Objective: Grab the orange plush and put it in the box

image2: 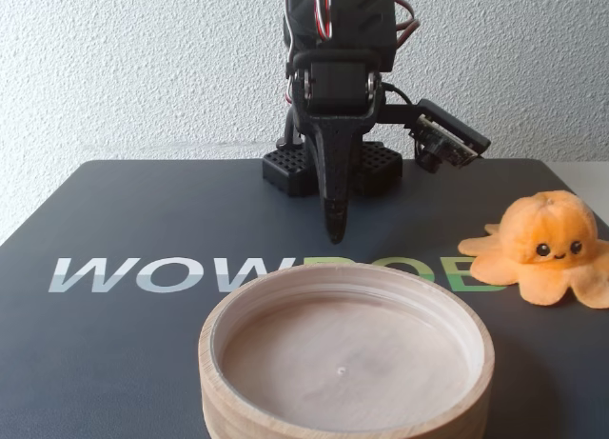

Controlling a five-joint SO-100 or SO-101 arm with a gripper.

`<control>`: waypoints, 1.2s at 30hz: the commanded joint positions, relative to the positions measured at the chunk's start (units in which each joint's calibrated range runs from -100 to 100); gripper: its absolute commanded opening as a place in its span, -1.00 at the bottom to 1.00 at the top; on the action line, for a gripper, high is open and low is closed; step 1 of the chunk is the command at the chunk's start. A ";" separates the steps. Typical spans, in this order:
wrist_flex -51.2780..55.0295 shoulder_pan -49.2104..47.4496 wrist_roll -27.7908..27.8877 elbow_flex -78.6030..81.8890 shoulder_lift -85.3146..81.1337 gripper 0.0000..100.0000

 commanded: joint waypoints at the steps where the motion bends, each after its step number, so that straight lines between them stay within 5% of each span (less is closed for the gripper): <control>1: -0.45 -0.26 -0.10 0.72 -0.36 -0.98; 30: -0.88 -0.41 -0.15 0.72 -0.36 -0.98; 36: -1.40 -11.77 -0.10 -12.43 1.83 -0.98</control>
